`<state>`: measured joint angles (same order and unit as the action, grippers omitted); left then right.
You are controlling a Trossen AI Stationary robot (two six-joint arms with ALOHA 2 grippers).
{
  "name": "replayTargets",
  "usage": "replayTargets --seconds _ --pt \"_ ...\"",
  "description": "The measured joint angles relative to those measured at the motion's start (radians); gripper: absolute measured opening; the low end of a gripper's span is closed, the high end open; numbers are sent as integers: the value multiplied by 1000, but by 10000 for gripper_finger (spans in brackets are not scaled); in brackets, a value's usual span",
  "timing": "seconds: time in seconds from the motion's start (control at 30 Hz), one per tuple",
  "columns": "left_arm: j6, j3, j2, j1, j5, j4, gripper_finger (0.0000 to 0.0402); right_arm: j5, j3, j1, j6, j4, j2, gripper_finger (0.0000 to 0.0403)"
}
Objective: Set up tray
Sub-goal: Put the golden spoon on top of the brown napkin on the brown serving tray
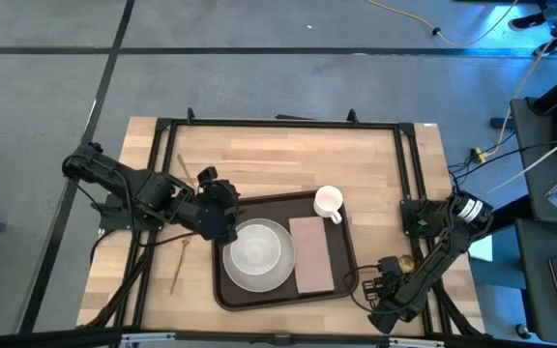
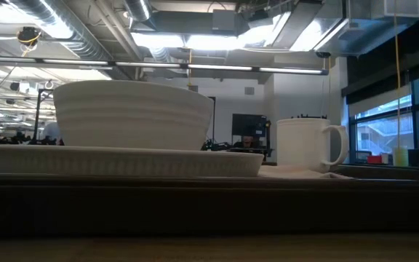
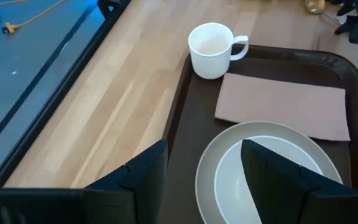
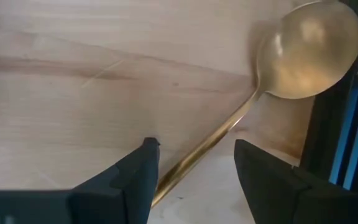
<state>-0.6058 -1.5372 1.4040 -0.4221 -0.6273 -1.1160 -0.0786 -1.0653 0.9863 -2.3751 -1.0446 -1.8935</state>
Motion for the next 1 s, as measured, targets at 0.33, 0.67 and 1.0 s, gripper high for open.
replayTargets --seconds 0.33,0.67,1.0 --pt "-1 0 0 6 0 2 198 1 4 -1 -4 23 -1 204" --pt "-1 0 0 6 0 2 198 30 4 -2 9 48 -2 86" --pt "41 0 0 6 0 2 198 40 3 -2 23 54 -2 45"
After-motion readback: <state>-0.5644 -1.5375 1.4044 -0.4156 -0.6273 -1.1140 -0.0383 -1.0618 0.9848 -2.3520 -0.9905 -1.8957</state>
